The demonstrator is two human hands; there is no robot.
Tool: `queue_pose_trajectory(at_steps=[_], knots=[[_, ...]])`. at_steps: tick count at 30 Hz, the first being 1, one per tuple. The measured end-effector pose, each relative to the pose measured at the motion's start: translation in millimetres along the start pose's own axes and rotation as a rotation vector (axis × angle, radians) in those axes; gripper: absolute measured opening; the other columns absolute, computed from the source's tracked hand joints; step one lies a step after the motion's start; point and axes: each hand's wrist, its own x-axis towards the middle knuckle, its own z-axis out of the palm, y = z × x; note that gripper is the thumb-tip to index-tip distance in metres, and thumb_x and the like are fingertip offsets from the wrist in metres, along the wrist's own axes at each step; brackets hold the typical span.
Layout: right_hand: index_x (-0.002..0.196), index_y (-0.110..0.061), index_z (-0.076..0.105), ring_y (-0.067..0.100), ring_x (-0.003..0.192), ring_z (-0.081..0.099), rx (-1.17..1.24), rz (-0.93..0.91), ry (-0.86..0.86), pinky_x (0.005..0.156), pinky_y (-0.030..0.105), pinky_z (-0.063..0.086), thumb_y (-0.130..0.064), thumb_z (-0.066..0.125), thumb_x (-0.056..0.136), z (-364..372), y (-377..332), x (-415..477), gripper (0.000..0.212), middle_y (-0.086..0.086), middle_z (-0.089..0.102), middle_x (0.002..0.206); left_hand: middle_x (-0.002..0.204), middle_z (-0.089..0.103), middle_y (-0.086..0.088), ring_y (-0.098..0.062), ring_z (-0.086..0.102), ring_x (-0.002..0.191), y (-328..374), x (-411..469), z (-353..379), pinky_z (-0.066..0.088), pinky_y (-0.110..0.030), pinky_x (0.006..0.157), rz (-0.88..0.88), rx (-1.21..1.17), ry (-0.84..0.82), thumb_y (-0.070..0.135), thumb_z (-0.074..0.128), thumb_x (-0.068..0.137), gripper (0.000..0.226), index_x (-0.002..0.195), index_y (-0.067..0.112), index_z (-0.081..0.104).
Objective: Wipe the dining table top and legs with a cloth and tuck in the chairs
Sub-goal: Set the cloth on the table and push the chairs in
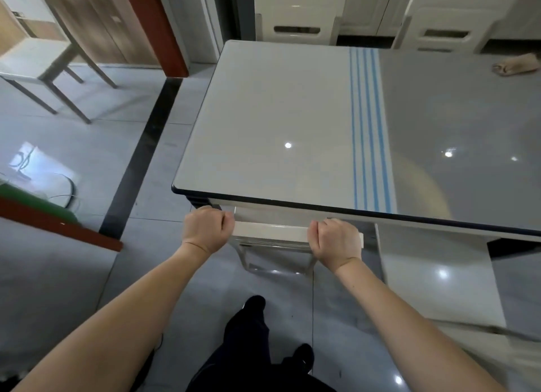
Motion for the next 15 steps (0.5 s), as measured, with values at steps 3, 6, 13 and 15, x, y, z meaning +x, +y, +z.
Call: queue_pose_trajectory(at_steps=[3, 6, 13, 15], knots=[[0.042, -0.015, 0.041, 0.023, 0.035, 0.039, 0.0, 0.0, -0.01, 0.045, 0.018, 0.004, -0.02, 0.038, 0.085, 2.3, 8.3, 14.2, 0.043, 0.001, 0.042, 0.039, 0.057, 0.058, -0.002, -0.022, 0.054, 0.061, 5.4, 13.4, 0.4, 0.031, -0.025, 0.052, -0.005, -0.003, -0.001, 0.042, 0.015, 0.081, 0.065, 0.061, 0.013, 0.069], [0.043, -0.015, 0.043, 0.022, 0.036, 0.039, 0.007, -0.011, 0.006, 0.044, 0.02, 0.004, -0.019, 0.038, 0.087, 9.5, 9.9, 22.4, 0.044, 0.0, 0.043, 0.04, 0.053, 0.057, -0.001, -0.022, 0.055, 0.06, 2.8, 26.0, 2.0, 0.029, -0.024, 0.05, -0.006, -0.008, 0.01, 0.04, 0.019, 0.081, 0.061, 0.058, 0.013, 0.068], [0.042, -0.013, 0.046, 0.025, 0.036, 0.042, -0.017, -0.011, 0.06, 0.044, 0.023, 0.017, -0.018, 0.039, 0.089, 16.9, 8.7, 34.8, 0.047, 0.004, 0.045, 0.04, 0.046, 0.055, -0.003, -0.026, 0.054, 0.052, 0.4, 39.0, 0.3, 0.039, -0.025, 0.046, -0.007, -0.066, 0.02, 0.036, 0.028, 0.08, 0.053, 0.045, 0.01, 0.059], [0.042, -0.012, 0.046, 0.024, 0.036, 0.042, -0.022, 0.001, 0.068, 0.044, 0.022, 0.017, -0.018, 0.039, 0.089, 17.2, 5.5, 37.3, 0.047, 0.003, 0.045, 0.039, 0.045, 0.053, -0.002, -0.024, 0.05, 0.049, -2.0, 42.3, 0.3, 0.037, -0.026, 0.045, 0.005, -0.073, 0.043, 0.036, 0.028, 0.08, 0.053, 0.044, 0.01, 0.058]])
